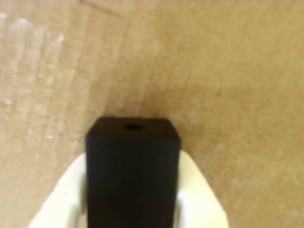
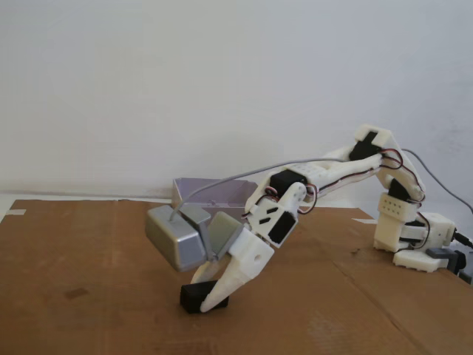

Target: Grasp a block and put it in the box.

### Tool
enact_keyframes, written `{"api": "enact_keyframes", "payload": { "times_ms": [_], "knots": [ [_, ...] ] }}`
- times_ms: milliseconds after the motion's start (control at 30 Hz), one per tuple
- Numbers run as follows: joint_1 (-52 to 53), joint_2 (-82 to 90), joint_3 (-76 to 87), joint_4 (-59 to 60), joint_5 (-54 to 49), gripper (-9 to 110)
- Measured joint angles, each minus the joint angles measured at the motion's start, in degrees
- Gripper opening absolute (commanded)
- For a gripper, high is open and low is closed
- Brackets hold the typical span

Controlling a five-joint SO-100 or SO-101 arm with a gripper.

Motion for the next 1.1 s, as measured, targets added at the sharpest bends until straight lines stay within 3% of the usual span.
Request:
{"api": "enact_keyframes", "payload": {
  "times_ms": [200,1100],
  "knots": [
    [0.0,0.0,0.0,0.0,0.0,3],
    [-0.79,-0.09,-6.33,0.0,0.53,2]
  ]
}}
